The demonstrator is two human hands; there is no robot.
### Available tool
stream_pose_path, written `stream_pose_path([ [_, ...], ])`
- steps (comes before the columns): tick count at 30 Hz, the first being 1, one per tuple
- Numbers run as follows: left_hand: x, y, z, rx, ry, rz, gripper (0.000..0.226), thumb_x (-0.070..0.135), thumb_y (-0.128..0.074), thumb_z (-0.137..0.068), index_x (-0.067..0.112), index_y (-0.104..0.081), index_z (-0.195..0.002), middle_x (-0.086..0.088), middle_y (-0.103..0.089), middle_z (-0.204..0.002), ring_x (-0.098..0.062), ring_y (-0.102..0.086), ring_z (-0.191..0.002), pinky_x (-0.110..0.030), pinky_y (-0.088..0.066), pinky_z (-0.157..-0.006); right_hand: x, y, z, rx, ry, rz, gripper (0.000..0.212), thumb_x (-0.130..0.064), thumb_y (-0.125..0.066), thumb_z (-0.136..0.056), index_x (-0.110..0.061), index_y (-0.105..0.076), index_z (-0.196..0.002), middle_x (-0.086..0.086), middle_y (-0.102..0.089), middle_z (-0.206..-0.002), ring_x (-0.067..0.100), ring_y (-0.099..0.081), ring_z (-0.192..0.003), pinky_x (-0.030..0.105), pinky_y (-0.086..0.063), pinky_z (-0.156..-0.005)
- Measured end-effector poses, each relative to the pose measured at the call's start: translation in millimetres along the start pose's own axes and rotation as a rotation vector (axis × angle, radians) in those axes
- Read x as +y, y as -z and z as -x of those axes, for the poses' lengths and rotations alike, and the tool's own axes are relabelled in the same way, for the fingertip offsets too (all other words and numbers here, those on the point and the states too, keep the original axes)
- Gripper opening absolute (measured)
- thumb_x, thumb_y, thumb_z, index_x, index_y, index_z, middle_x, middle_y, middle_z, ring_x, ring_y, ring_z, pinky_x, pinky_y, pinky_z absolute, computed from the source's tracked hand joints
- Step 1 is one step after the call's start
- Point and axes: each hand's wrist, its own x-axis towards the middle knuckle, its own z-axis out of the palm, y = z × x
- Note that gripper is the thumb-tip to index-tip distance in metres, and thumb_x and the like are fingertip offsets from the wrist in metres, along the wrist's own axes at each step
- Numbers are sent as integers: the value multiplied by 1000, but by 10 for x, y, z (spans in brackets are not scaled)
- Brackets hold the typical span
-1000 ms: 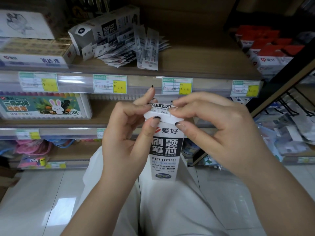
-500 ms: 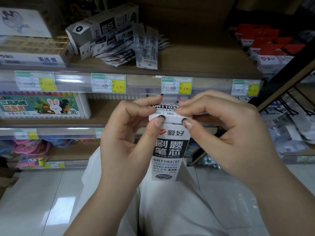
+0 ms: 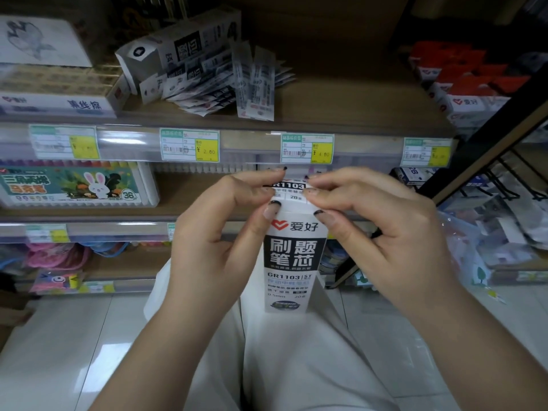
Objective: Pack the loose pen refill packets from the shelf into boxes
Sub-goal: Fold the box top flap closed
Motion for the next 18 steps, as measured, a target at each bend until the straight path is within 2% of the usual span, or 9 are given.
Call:
stream_pose_path([
  [3, -5, 30, -52, -46, 20, -3, 22, 20, -55, -87, 39, -47, -80, 20, -65, -106, -8, -64, -101, -22, -50, -74, 24, -14, 10, 16, 21, 29, 17, -10, -57, -88, -2, -70, -96, 3, -63, -103, 11, -61, -99, 30, -53, -82],
  [6, 0, 106, -159, -139, 75, 79, 12, 20, -58, -84, 25, -52, -75, 14, -69, -102, -10, -66, -98, -25, -52, -76, 36, -3, 16, 28, 11, 28, 17, -9, -57, -88, -2, -70, -96, 2, -63, -103, 10, -61, -99, 26, -53, -82],
  [9, 21, 128, -268, -213, 111, 57, 8, 24, -60, -81, 20, -59, -74, 10, -69, -102, -10, -68, -92, -34, -57, -75, 53, -1, 13, 44, -9, 26, 17, -8, -57, -86, -2, -70, -95, 4, -63, -102, 7, -60, -96, 18, -52, -80],
  [12, 23, 80, -251, -174, 79, 23, 7, 24, -60, -81, 24, -59, -74, 11, -69, -101, -8, -68, -92, -36, -58, -75, 62, -8, 15, 55, -33, 9, 16, -7, -58, -86, -3, -70, -96, 7, -64, -101, 6, -60, -95, 13, -50, -80],
  [16, -23, 87, -195, -118, 6, -44, 12, 23, -60, -84, 34, -59, -86, 18, -68, -102, -6, -67, -95, -29, -55, -76, 55, -43, 11, 62, -45, -15, 16, -7, -58, -86, -3, -70, -96, 9, -65, -101, 6, -60, -96, 12, -49, -81],
  [18, -15, 114, -210, -116, 33, -33, 6, 25, -61, -83, 31, -61, -84, 20, -69, -100, -5, -67, -94, -30, -55, -76, 52, -59, 1, 62, -47, -34, 16, -7, -58, -86, -3, -70, -96, 8, -65, -100, 7, -61, -97, 13, -50, -81],
])
